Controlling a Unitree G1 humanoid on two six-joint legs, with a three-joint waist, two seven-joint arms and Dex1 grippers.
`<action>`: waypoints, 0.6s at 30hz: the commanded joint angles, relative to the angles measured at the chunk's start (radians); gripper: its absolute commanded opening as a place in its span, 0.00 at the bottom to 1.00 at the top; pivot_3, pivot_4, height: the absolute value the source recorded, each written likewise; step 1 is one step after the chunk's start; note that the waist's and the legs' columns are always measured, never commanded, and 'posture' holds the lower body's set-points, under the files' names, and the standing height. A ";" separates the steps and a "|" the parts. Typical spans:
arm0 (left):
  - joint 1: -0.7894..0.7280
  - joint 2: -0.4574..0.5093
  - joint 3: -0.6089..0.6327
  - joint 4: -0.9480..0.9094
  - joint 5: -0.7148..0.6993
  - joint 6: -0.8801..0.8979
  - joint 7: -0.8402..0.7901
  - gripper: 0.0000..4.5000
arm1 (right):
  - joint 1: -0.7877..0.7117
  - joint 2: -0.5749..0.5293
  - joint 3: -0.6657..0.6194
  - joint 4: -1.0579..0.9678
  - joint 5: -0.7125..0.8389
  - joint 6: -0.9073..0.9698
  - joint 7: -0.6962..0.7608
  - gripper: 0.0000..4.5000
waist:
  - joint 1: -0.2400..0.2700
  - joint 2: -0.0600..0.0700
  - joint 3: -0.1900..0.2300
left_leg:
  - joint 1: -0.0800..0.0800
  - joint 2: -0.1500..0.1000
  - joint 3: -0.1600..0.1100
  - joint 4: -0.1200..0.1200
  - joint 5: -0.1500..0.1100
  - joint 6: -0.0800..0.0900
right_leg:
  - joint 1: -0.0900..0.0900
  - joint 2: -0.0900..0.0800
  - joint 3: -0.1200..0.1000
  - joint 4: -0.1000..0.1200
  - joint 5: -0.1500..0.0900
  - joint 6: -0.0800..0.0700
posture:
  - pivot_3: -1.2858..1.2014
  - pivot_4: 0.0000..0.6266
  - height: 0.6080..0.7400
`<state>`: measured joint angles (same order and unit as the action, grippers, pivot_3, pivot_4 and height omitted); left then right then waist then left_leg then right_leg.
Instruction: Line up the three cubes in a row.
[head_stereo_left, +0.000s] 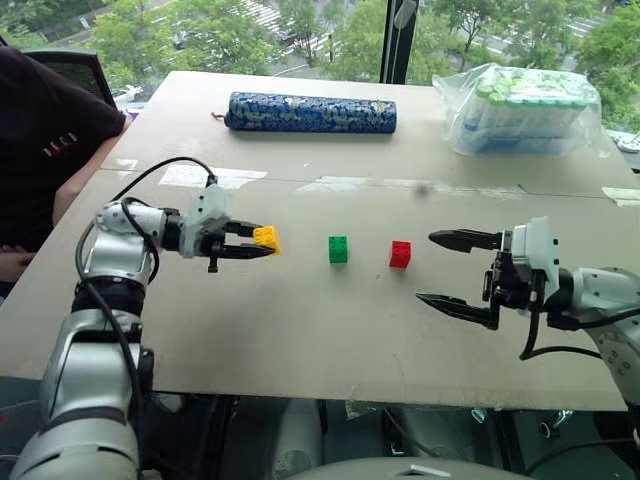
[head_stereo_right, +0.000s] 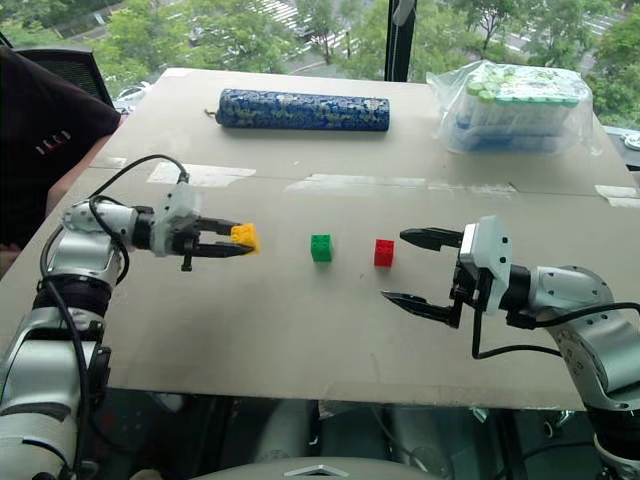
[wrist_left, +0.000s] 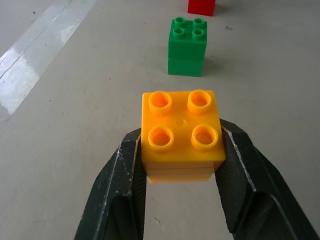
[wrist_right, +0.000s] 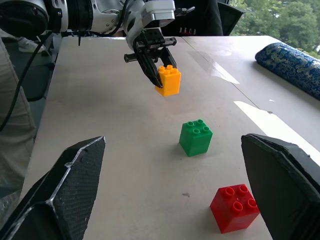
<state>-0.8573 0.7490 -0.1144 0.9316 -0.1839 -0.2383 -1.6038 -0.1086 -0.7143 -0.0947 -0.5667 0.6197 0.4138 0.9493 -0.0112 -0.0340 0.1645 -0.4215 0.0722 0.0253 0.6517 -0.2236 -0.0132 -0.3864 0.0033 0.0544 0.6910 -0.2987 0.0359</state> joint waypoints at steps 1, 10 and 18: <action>-0.072 -0.012 -0.054 0.106 0.020 -0.089 -0.011 0.28 | 0.029 -0.017 -0.053 -0.066 0.021 0.004 -0.026 1.00 | -0.002 0.000 0.000 | -0.001 0.000 0.000 0.000 0.000 0.000 | -0.001 0.000 0.000 0.000 0.000 0.000 | 0.52 0.24 1.00; -0.129 -0.040 -0.110 0.221 0.030 -0.171 -0.011 0.28 | 0.082 -0.043 -0.103 -0.098 0.039 0.013 -0.051 1.00 | -0.002 0.000 0.000 | -0.010 0.000 -0.001 0.002 0.000 0.000 | -0.010 0.000 -0.001 0.003 0.000 0.000 | 0.52 0.24 1.00; -0.141 -0.058 -0.099 0.264 0.061 -0.199 -0.011 0.28 | 0.092 -0.057 -0.118 -0.114 0.057 0.026 -0.065 1.00 | -0.001 0.000 0.000 | -0.010 0.000 -0.002 0.002 0.000 0.000 | -0.009 0.000 -0.001 0.003 0.000 0.000 | 0.52 0.24 1.00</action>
<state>-0.9729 0.6874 -0.2281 1.1923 -0.1279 -0.4194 -1.6106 -0.0182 -0.7601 -0.1747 -0.6405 0.6588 0.4389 0.8904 -0.0123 -0.0341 0.1644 -0.4314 0.0723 0.0238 0.6541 -0.2235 -0.0132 -0.3958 0.0035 0.0533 0.6938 -0.2984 0.0362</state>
